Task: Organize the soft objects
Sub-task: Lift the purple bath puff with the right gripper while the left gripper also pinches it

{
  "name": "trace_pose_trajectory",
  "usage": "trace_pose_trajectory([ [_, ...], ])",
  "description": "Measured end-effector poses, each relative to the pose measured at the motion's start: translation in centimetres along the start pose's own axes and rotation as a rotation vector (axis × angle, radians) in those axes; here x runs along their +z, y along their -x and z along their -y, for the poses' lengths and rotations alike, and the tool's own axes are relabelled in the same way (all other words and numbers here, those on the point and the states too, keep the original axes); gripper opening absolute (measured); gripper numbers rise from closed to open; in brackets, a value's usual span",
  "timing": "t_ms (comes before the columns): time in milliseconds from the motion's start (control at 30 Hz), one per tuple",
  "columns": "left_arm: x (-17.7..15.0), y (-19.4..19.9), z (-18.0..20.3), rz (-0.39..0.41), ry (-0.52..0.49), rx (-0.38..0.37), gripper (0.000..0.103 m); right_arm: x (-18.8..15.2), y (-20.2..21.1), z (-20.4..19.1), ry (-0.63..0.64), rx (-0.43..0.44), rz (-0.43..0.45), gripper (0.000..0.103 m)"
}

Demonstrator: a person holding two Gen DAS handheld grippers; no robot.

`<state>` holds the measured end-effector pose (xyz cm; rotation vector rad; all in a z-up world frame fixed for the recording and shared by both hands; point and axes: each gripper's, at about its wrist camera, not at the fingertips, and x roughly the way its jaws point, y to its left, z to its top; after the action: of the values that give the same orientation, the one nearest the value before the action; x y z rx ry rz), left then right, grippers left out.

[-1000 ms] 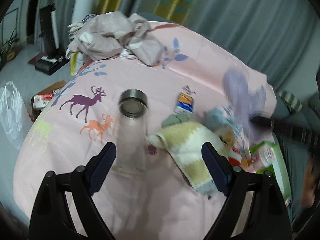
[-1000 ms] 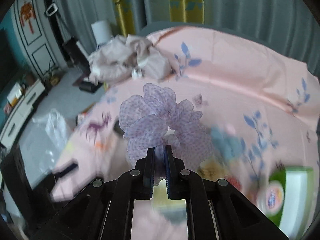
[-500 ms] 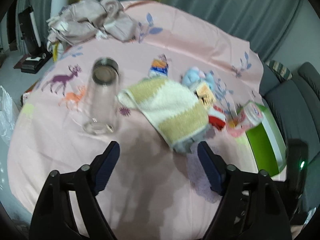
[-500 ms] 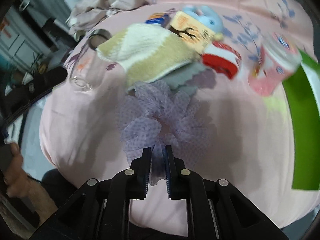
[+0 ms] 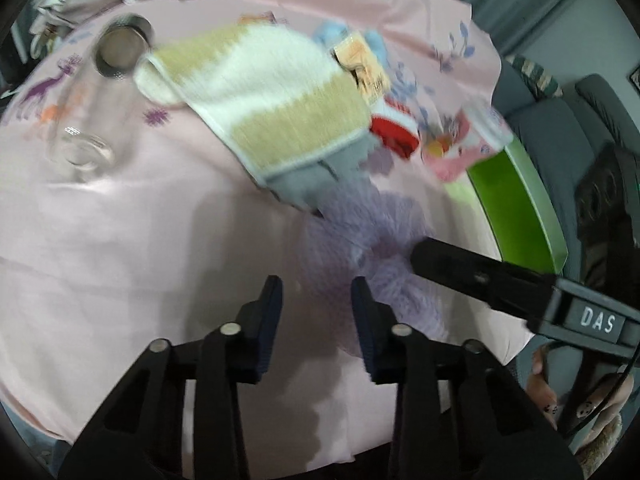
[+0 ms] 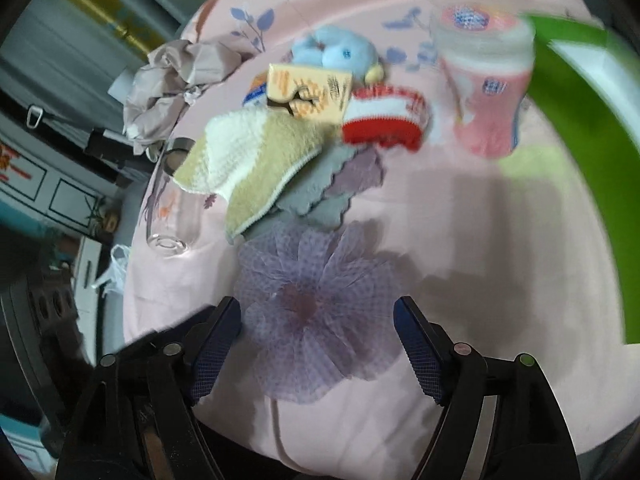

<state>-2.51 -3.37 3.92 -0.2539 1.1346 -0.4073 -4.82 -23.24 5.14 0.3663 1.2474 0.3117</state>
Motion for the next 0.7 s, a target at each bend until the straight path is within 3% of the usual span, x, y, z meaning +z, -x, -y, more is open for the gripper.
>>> trace_pose_trajectory([
  [133,0.0,-2.5,0.7,-0.06,0.012,-0.037,0.018,0.0,-2.7,0.7,-0.025,-0.027,-0.034,0.079],
  [200,0.2,-2.7,1.3,-0.043,-0.011,-0.036,0.016,-0.1,-3.0,0.7,-0.016,-0.022,-0.019,0.075],
  [233,0.4,-3.0,1.7,-0.045,-0.027,-0.053,0.011,-0.1,-2.9,0.6,-0.002,-0.021,-0.009,0.069],
  [300,0.7,-3.5,2.2,-0.064,-0.024,-0.091,0.007,0.0,-3.2,0.8,-0.007,0.018,-0.018,0.042],
  [367,0.9,-3.7,3.4,-0.044,-0.062,-0.075,0.006,0.0,-3.2,1.5,-0.035,0.046,-0.017,0.032],
  [433,1.3,-3.0,5.0,-0.016,-0.101,-0.088,0.005,0.1,-2.3,2.2,-0.067,0.092,0.009,0.028],
  [500,2.1,-2.3,7.0,0.015,-0.148,-0.109,0.005,0.5,-0.5,2.8,-0.084,0.11,0.058,0.028],
  [700,5.9,0.9,15.2,0.152,-0.311,-0.232,0.005,2.5,9.7,4.7,-0.106,0.075,0.345,0.028],
])
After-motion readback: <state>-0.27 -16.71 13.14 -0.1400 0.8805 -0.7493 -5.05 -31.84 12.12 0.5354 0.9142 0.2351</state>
